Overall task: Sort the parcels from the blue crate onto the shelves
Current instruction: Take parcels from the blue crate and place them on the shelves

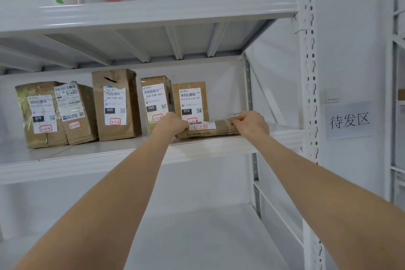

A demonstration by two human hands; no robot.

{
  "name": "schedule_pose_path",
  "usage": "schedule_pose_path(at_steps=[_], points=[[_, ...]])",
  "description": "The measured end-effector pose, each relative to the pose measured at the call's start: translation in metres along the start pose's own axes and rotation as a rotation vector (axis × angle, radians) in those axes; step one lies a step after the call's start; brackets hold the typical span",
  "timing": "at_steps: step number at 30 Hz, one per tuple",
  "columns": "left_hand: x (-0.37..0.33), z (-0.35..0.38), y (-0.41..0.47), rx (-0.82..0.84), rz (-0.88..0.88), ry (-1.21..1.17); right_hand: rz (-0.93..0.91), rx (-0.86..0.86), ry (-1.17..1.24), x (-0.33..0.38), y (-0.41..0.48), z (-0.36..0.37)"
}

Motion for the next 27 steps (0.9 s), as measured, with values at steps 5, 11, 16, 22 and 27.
schedule_pose_path(at_steps=[5,11,16,22,27], points=[[-0.002,0.004,-0.001,0.023,0.021,0.008,0.014,0.025,-0.001,-0.002,0.003,0.003],[-0.005,0.013,-0.003,0.090,0.059,0.007,-0.046,0.079,-0.038,-0.003,0.003,0.011],[-0.004,0.017,-0.004,0.075,0.096,0.032,-0.046,0.069,-0.063,-0.003,0.005,0.015],[-0.001,0.013,-0.006,0.017,0.142,0.008,-0.052,0.033,-0.094,-0.003,0.002,0.017],[0.001,0.008,-0.013,-0.068,0.175,0.029,-0.062,-0.035,-0.183,0.000,-0.004,0.014]])
Point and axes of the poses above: each hand's wrist, its own y-axis towards the middle knuckle, its own z-axis out of the palm, x = y × z, the point moved 3 cm from there along y, towards the middle knuckle, and after that the axes turned 15 degrees about -z, right-handed, at the moved point
